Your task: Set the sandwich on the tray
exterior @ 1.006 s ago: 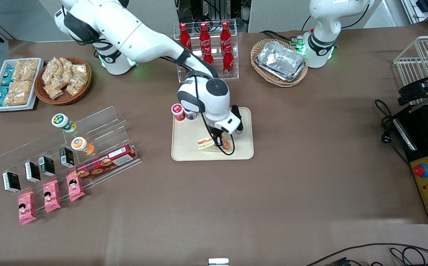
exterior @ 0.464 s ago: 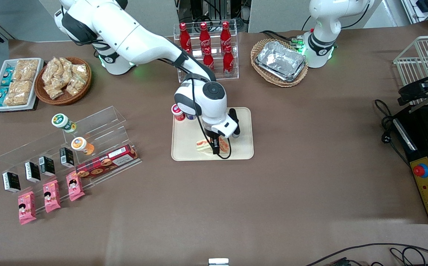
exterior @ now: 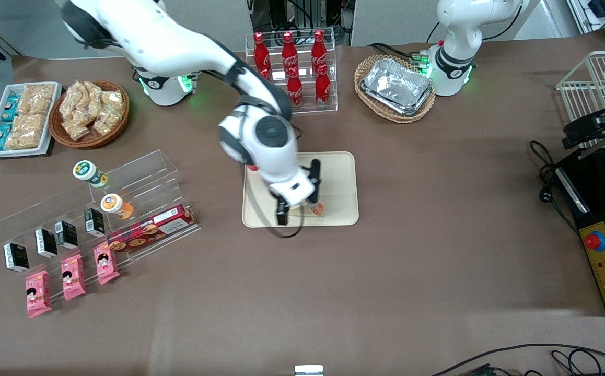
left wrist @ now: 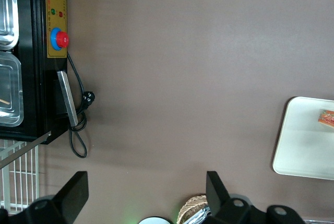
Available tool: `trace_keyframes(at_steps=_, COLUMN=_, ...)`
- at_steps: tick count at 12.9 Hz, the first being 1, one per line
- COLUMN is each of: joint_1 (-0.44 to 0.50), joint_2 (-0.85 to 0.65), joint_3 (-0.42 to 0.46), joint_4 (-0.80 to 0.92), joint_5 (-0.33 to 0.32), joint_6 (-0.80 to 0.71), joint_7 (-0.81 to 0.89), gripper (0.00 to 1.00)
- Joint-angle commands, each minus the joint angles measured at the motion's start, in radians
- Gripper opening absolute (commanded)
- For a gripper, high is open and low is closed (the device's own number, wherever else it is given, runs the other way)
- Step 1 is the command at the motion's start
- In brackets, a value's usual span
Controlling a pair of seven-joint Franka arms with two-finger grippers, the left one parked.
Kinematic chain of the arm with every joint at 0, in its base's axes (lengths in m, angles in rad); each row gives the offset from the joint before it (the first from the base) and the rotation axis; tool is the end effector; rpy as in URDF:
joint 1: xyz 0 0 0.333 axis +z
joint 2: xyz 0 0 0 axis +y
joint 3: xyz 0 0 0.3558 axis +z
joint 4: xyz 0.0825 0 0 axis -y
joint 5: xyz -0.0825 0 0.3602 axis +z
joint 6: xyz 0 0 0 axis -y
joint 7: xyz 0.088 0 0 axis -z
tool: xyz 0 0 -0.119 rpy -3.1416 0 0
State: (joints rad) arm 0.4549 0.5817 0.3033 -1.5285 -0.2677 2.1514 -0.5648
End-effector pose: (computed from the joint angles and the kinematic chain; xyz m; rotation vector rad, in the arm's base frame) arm 0.5502 0.4475 0.3693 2.3470 1.9960 0.1197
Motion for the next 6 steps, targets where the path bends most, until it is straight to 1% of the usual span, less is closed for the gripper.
trace_keyframes(at_steps=1, joint_1=-0.148, joint_2=-0.134, joint_3=0.005, joint_4=-0.018, joint_5=0.123, joint_6=-0.109, joint_7=0.136, gripper=1.0)
trace_keyframes(at_steps=2, joint_1=-0.206, joint_2=-0.167, joint_3=0.007, joint_4=-0.018, joint_5=0.136, joint_6=-0.129, joint_7=0.195, gripper=1.0)
trace_keyframes(at_steps=3, joint_1=-0.241, joint_2=-0.196, joint_3=0.005, joint_4=-0.018, joint_5=0.154, joint_6=-0.149, joint_7=0.254, gripper=1.0)
trace_keyframes(at_steps=5, joint_1=-0.3, joint_2=-0.238, joint_3=-0.018, joint_4=-0.016, joint_5=0.162, joint_6=-0.188, joint_7=0.403, gripper=1.0)
trace_keyframes(at_steps=6, joint_1=-0.324, joint_2=-0.252, joint_3=-0.035, joint_4=-0.016, joint_5=0.168, joint_6=-0.191, joint_7=0.437, gripper=1.0)
